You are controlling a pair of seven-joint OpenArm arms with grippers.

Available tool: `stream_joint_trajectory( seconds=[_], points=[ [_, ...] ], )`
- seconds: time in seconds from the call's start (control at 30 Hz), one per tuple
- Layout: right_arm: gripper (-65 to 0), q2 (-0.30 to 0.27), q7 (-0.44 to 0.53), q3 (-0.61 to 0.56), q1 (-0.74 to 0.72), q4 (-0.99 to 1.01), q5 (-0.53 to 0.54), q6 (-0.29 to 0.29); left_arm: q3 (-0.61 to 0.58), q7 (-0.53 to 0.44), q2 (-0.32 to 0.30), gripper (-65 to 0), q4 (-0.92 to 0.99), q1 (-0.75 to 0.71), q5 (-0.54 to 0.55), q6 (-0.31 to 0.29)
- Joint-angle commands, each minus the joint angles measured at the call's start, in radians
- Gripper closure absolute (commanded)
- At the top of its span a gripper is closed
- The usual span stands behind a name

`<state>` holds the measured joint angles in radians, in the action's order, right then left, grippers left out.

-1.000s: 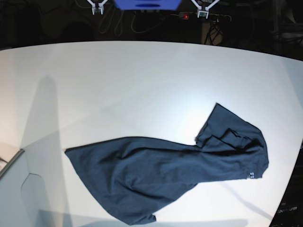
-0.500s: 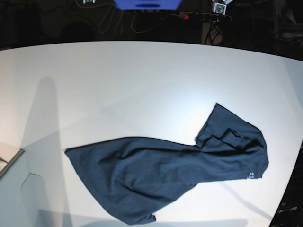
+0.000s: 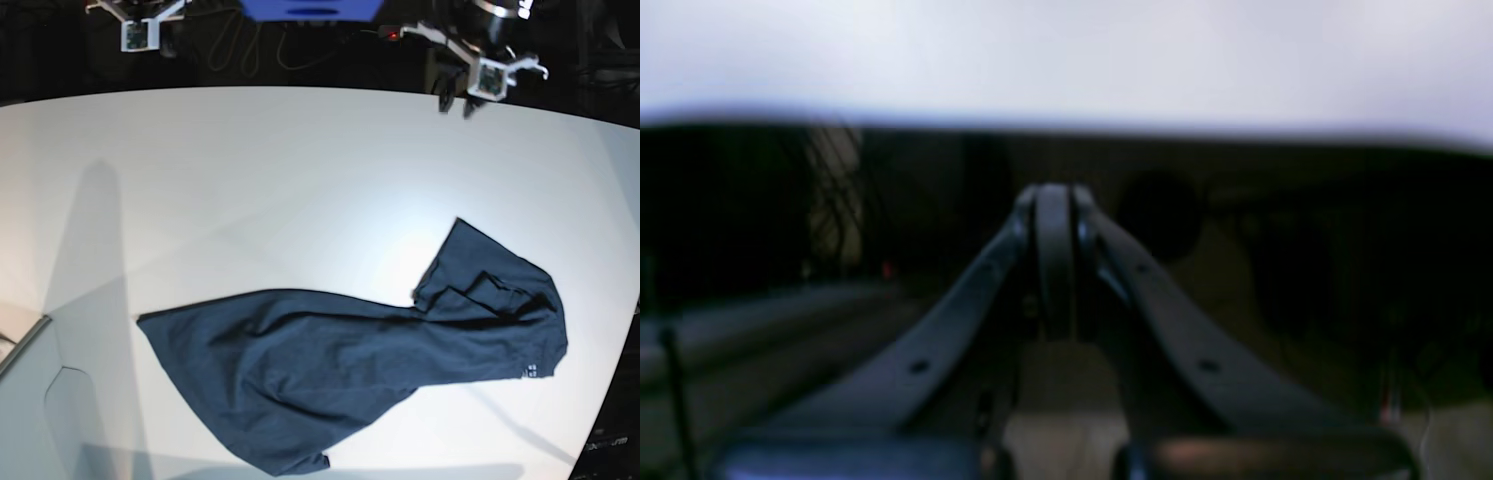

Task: Layout the t-shirt on the table in an organized manner, then fold the t-shirt properly
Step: 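Lower the left gripper onto the navy t-shirt's bunched end and grasp it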

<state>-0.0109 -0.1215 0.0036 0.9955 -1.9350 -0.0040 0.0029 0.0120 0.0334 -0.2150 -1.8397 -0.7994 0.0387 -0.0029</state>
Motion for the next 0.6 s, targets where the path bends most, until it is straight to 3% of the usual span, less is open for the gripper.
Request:
stream_joint_trajectory(
  seconds=[0.0,0.1,0.27,0.43,0.57],
  points=[
    [0.0,-0.001,0.016,-0.001,0.016,-0.031,-0.001,-0.001,0.003,-0.023,0.006,-24.9,-0.024,0.013,0.023,0.005],
    [0.0,-0.001,0.016,-0.003,0.010,-0.070,-0.001,-0.001,0.003,-0.023,0.009,-29.9,-0.019,0.100,0.106,0.007],
    [0.0,0.001,0.016,-0.003,0.007,-0.073,-0.001,-0.001,-0.007,-0.016,0.013,-30.7,0.100,0.297,0.204,0.007],
    [0.0,-0.002,0.016,0.005,0.010,-0.068,-0.001,-0.001,0.001,0.161,0.015,-30.8,0.243,0.478,0.289,0.005],
    [0.0,-0.002,-0.030,0.006,0.009,-0.068,-0.001,-0.001,0.044,0.182,0.015,-34.2,0.366,0.567,0.396,0.007]
  ],
)
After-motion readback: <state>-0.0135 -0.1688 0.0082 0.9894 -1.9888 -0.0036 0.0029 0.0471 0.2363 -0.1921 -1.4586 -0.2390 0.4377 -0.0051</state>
